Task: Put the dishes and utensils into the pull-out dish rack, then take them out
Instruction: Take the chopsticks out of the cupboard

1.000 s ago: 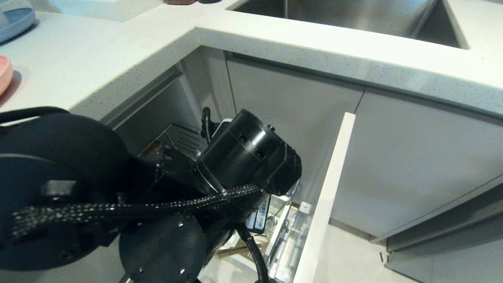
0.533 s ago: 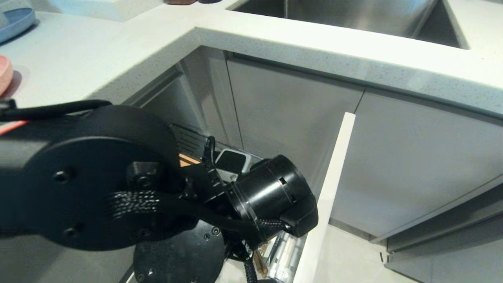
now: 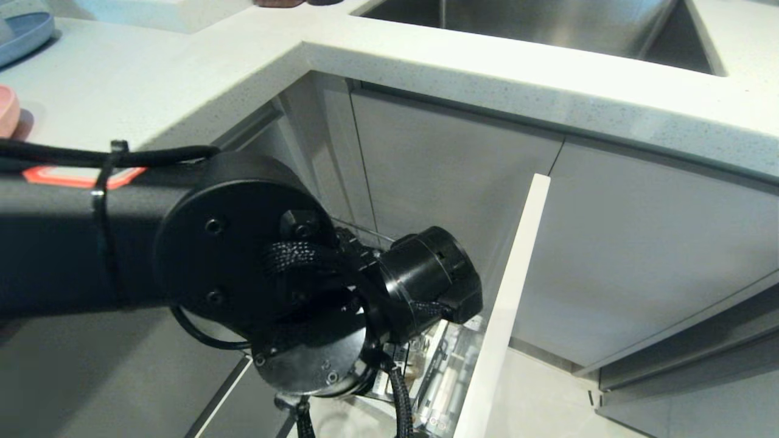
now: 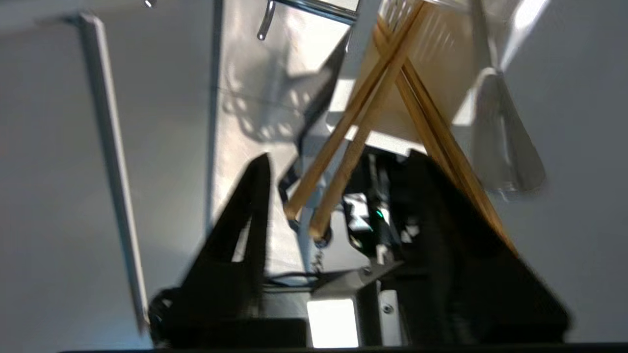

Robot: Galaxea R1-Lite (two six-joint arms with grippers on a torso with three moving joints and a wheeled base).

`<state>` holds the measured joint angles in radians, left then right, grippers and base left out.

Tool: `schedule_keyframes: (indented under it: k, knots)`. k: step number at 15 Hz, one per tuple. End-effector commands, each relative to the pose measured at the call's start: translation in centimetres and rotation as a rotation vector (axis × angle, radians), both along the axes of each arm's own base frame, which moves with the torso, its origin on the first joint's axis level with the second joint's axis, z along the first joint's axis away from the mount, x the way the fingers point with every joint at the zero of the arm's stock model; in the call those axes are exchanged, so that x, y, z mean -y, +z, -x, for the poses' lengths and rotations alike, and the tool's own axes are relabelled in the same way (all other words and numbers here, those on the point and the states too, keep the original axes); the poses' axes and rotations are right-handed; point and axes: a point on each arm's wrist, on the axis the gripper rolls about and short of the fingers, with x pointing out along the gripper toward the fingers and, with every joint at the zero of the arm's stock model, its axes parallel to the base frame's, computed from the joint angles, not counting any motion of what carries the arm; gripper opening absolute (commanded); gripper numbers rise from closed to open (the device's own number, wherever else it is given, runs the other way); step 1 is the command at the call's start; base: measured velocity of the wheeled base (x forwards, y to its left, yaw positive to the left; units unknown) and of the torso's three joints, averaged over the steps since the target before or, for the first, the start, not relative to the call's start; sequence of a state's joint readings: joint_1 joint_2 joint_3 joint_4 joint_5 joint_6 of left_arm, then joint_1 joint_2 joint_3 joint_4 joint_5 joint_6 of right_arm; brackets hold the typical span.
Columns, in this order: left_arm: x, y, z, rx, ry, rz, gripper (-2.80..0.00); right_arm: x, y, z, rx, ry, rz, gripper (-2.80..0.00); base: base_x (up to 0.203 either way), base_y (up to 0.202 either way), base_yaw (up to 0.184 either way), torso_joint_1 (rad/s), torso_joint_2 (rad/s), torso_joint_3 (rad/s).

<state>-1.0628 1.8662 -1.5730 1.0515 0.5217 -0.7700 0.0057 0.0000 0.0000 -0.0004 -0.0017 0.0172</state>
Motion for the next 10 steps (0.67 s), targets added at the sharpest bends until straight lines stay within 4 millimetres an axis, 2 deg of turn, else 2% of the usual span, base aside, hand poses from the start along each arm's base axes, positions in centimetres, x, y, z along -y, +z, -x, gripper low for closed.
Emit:
schedule_keyframes:
  k: [1, 5, 10]
  knots:
    - [-0.3, -0.6, -1.4, -0.049, 0.043, 0.006, 0.0, 0.0, 0.0, 0.0, -0.002, 0.001, -0.001, -2.8, 0.0, 0.0, 0.0, 0.0, 0.0, 0.0]
    - [-1.1, -1.8, -3.4, -0.179, 0.083, -0.005, 0.0, 0.0, 0.0, 0.0, -0.001, 0.001, 0.0, -2.8, 0.0, 0.0, 0.0, 0.0, 0.0, 0.0]
    - [-1.3, -2.5, -4.1, -0.282, 0.076, -0.036, 0.0, 0.0, 0.0, 0.0, -0.002, 0.0, -0.001, -2.8, 0.0, 0.0, 0.0, 0.0, 0.0, 0.0]
